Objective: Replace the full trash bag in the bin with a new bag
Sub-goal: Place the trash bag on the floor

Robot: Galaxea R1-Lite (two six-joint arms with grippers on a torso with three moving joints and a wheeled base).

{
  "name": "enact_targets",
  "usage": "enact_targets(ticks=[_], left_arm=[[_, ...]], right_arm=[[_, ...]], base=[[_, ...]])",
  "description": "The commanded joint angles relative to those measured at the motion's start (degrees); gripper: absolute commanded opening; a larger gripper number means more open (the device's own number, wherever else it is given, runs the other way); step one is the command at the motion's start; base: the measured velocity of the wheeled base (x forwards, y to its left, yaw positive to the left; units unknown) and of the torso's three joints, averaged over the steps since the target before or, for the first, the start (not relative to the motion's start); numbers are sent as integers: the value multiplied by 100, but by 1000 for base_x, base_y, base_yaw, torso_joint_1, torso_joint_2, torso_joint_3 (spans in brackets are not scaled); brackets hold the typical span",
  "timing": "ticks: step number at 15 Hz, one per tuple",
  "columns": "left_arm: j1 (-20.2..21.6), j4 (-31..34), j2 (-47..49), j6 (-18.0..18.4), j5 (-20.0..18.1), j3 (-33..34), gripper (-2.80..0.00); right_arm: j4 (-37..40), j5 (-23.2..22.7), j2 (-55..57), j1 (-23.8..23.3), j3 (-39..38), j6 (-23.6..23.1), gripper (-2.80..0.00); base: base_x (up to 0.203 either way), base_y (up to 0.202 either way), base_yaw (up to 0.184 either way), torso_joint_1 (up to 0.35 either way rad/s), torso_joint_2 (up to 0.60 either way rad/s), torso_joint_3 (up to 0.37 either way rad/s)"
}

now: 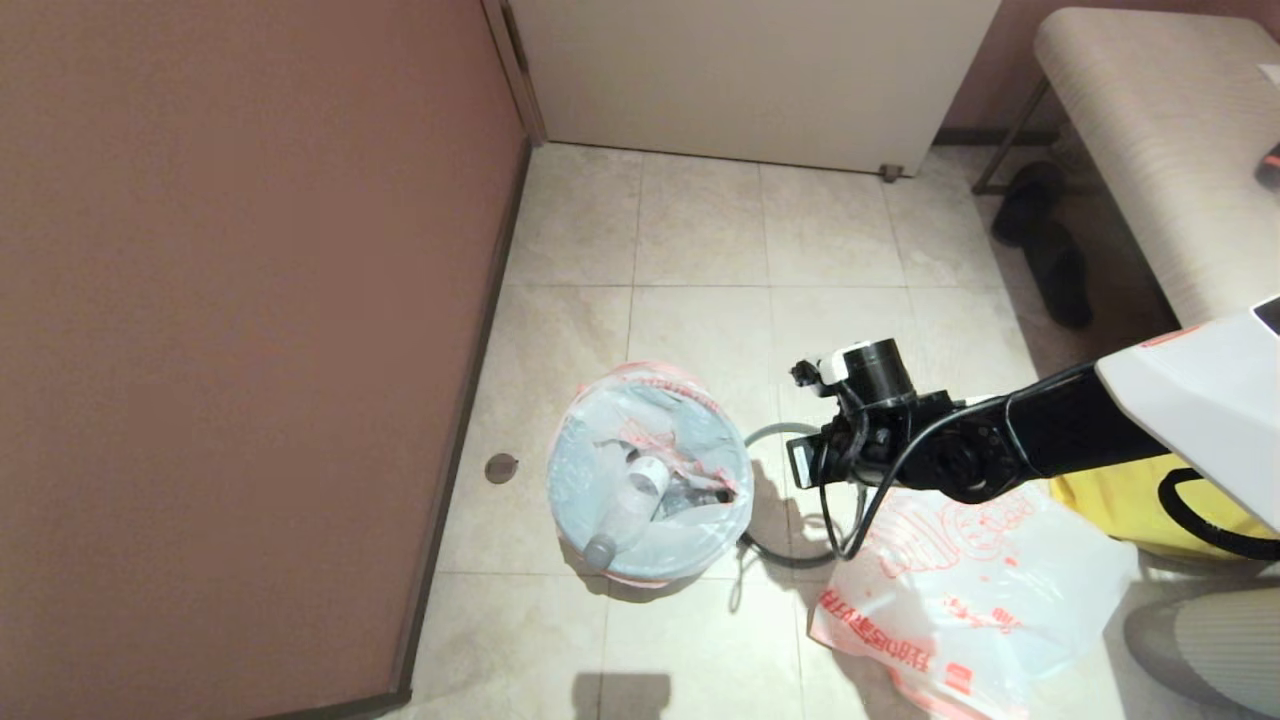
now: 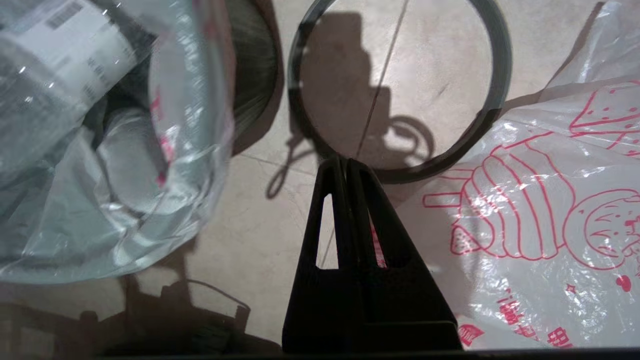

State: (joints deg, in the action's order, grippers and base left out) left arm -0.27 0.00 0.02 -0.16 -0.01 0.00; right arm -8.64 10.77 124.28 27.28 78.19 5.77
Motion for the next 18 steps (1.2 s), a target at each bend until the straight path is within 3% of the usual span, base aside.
enact_targets(ticks=[1, 7, 12, 15, 18], left_arm=[[0, 0, -2, -2, 1, 0, -280], [0, 0, -2, -2, 1, 0, -280], [0, 0, -2, -2, 1, 0, -280], [0, 0, -2, -2, 1, 0, -280], [0, 0, -2, -2, 1, 0, -280]], right_arm=[[126, -4, 35, 203, -5, 5, -280], [-5, 5, 301, 622, 198, 12, -280], [-189, 21, 742, 806, 1027, -98, -280], [-353, 429, 1066, 794, 1162, -241, -280], [-498, 484, 1096, 707, 969, -243, -280]], base=[[0, 0, 0, 0, 0, 0], [0, 0, 0, 0, 0, 0], [0, 0, 0, 0, 0, 0], [0, 0, 0, 0, 0, 0], [0, 0, 0, 0, 0, 0]])
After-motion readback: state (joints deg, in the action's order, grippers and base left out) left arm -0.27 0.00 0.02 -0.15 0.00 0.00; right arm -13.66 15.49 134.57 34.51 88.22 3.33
